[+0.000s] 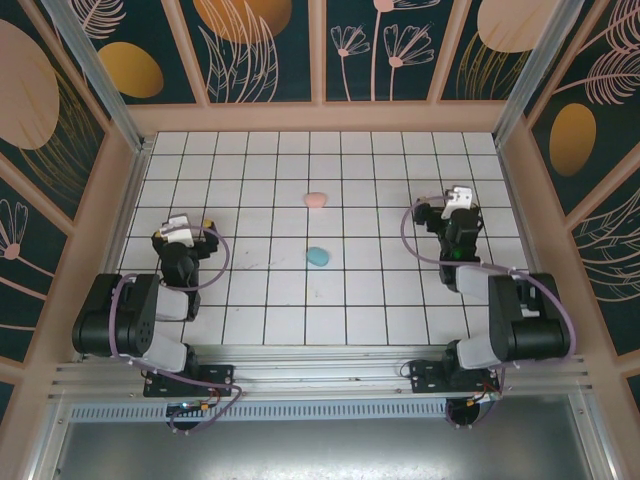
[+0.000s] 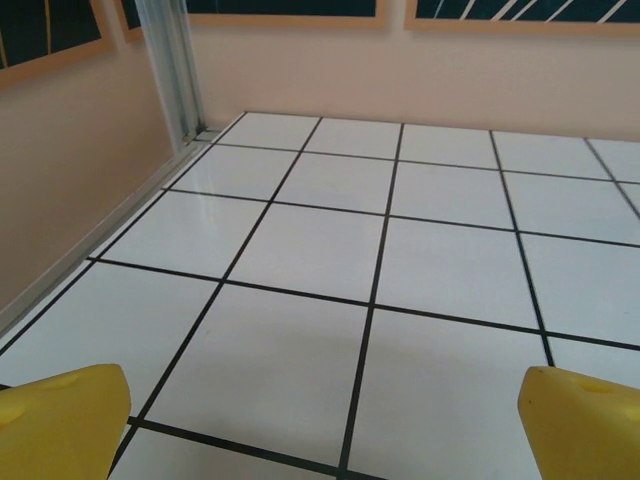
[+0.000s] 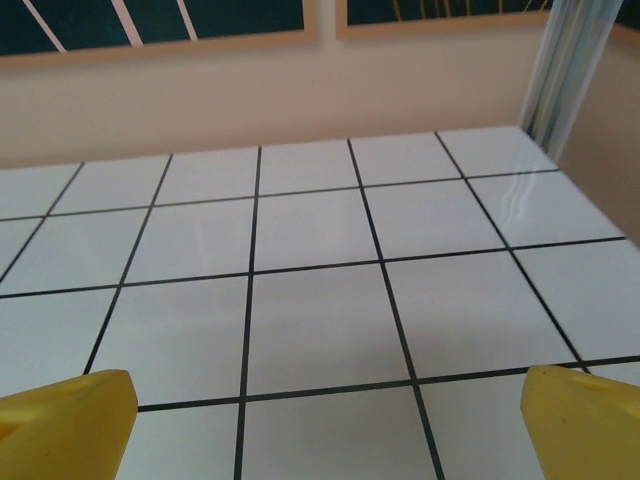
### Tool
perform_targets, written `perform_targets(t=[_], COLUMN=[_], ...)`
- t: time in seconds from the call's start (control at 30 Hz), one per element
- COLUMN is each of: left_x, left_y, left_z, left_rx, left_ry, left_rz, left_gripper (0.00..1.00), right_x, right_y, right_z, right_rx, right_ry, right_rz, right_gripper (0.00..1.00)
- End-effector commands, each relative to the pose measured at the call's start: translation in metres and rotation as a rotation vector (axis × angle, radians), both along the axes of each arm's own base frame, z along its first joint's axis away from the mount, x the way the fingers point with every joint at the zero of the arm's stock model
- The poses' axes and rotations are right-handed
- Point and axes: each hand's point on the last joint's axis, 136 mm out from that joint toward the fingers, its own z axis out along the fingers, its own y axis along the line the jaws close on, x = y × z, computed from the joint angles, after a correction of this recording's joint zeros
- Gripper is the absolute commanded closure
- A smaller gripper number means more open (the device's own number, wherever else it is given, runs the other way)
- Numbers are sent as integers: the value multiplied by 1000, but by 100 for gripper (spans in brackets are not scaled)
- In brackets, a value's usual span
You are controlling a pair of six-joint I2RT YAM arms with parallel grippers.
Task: Insert the wireless bluetooth earbuds into the charging case
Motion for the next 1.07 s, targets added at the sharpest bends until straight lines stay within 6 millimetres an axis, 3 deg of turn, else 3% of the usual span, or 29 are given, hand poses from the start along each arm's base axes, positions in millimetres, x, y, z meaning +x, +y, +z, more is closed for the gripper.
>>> perform_targets(t=[0.0, 0.07, 0.13, 0.23, 0.3, 1.03], left_x=[9, 15, 15, 15, 16, 16], left_y=[-11, -13, -11, -11, -10, -10], left_z=[29, 25, 26, 25, 25, 25], left_rx=[-11, -10, -12, -12, -11, -14], left_ry=[-118, -88, -89, -86, -85, -83], left_rz=[-70, -79, -67, -66, -66, -64], left_gripper=[1, 1, 1, 2, 1, 2], right_x=[-21, -31, -28, -19, -22, -20], right_y=[-13, -22, -25, -26, -15, -19], right_z=[9, -3, -1, -24, -25, -25], right_rx=[19, 47, 75, 85, 68, 67], right_ry=[-90, -100, -114, -74, -86, -83], right_rz=[-17, -47, -46, -30, 27, -9], right_gripper=[1, 1, 1, 1, 1, 1])
